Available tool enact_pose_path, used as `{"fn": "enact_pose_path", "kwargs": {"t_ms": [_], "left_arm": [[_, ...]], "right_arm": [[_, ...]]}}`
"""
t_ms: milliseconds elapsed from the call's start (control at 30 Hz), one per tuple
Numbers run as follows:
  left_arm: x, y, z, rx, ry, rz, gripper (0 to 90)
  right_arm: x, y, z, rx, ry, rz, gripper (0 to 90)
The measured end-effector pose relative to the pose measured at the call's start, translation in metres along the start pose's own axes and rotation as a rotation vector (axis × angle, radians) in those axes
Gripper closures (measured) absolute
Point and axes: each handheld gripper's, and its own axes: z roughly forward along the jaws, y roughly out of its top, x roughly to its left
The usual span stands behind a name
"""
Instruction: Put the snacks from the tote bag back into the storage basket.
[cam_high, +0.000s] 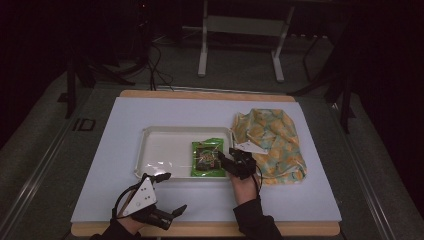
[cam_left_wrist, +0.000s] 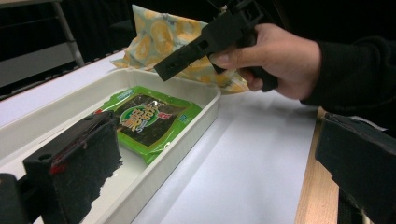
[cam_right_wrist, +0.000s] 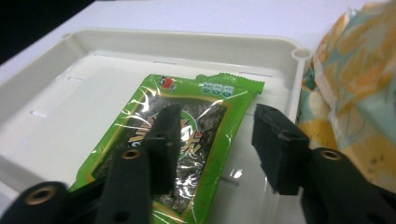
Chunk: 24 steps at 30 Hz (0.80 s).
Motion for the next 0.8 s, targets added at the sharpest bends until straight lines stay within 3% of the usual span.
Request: {"fn": "enact_pose_path", "kwargs": {"t_ms": [100,167,267,433,533,667,800], "left_arm": [[0.0,0.0,0.0,0.004,-0.001,0.001,0.4],[0.0,0.0,0.0,0.003,0.0,0.0,0.4],[0.0,0.0,0.0,0.003,0.001,0.001,0.4],[0.0,0.0,0.0,0.004,0.0,-0.001,0.4],[0.0,0.0,0.0,0.004,0.0,-0.002,0.4],[0.0,0.0,0.0,0.006,0.0,-0.002,0.4],[0.001,0.0,0.0,0.007,0.001,-0.002,0.4]], "right_arm": [[0.003,0.008,0.003,0.046,0.026,-0.06,40.4],[0.004,0.012,0.004,0.051,0.038,-0.074,37.9],[0.004,0.019,0.004,0.044,0.056,-0.081,28.4],[-0.003,0.031,0.0,0.004,0.08,-0.081,20.4],[-0.007,0.038,-0.004,-0.022,0.098,-0.105,14.0],[-0.016,0.05,-0.011,-0.065,0.109,-0.114,14.3],[-0.022,0.063,-0.018,-0.054,0.086,-0.138,14.4]]}}
